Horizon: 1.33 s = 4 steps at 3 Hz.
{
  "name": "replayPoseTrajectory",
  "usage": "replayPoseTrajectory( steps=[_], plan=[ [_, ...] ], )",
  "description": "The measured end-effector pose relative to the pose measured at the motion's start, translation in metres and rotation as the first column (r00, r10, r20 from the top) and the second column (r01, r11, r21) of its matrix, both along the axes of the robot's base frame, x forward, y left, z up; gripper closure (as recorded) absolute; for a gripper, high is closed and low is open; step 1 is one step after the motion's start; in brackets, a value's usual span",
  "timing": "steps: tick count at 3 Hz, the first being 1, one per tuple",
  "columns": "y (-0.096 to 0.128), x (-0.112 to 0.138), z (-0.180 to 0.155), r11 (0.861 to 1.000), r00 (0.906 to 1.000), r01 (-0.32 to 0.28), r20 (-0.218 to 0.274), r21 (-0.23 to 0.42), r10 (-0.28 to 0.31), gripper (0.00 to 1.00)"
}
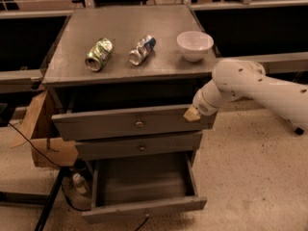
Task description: Close top drawer
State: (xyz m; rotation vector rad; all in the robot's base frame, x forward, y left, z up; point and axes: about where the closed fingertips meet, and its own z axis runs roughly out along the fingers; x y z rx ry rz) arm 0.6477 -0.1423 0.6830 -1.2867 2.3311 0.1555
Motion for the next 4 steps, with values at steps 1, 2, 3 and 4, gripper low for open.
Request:
replayPoseTrajectory(
  steps=[1,2,3,4],
  plan=[
    [0.007,0.012,0.005,1.0,0.9981,-0.024,0.057,0.02,0.023,1.0],
    [0.018,0.034,0.019,0.997,0.9795,-0.067,0.193,0.035,0.059,1.0],
    [0.019,0.035,0.02,0.997,0.977,-0.071,0.204,0.037,0.062,1.0],
    [0.025,0.046,0.025,0.995,0.9599,-0.088,0.271,0.046,0.073,1.0]
  ],
)
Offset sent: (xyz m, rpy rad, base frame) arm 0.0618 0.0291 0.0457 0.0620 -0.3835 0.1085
